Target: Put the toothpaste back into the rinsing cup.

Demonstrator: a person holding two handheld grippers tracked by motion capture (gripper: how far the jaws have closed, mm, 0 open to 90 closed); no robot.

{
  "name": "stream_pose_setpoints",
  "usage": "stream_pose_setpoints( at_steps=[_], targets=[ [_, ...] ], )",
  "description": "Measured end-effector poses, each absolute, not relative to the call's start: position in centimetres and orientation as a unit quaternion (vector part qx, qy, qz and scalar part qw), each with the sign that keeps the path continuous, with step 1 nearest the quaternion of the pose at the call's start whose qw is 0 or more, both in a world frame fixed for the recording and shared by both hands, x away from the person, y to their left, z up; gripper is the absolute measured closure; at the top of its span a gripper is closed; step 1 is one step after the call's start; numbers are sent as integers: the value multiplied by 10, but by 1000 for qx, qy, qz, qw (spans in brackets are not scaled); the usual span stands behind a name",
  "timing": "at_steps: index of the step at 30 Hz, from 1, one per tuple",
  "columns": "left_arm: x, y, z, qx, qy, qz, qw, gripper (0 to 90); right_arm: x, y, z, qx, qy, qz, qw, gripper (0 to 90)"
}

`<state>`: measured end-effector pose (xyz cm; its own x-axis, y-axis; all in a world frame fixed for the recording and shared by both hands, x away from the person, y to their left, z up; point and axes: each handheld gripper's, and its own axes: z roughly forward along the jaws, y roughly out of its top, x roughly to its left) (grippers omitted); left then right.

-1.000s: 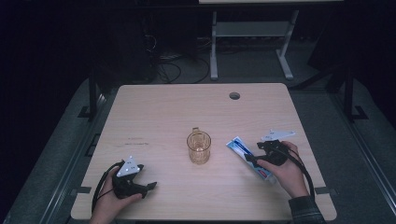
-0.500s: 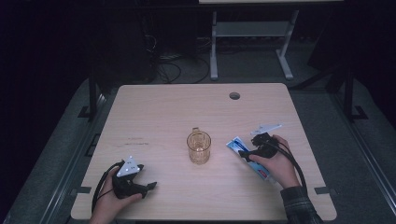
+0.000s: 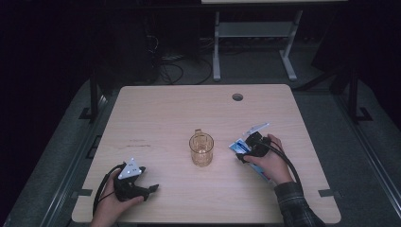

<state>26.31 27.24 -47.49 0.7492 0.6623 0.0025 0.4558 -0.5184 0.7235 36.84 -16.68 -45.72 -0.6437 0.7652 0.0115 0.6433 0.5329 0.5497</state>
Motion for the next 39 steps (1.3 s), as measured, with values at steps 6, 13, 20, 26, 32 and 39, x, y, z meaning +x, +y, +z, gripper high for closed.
stream_pose_setpoints(
  at_steps=[6, 13, 20, 26, 32, 39],
  targets=[
    [263, 272, -475, 860, 325, 140, 368, 134, 369, -165, -459, 408, 870, 254, 110, 276],
    [263, 272, -475, 860, 325, 140, 367, 134, 368, -166, -460, 416, 866, 255, 111, 272],
    [263, 272, -475, 860, 325, 140, 368, 134, 365, -166, -458, 423, 859, 263, 117, 419],
    [263, 272, -475, 860, 325, 141, 368, 134, 365, -163, -456, 433, 859, 250, 111, 476],
    [263, 272, -475, 860, 324, 140, 367, 134, 366, -163, -452, 447, 856, 239, 100, 595],
    [263, 272, -475, 860, 325, 141, 367, 134, 365, -164, -450, 456, 851, 240, 100, 652]
  ],
)
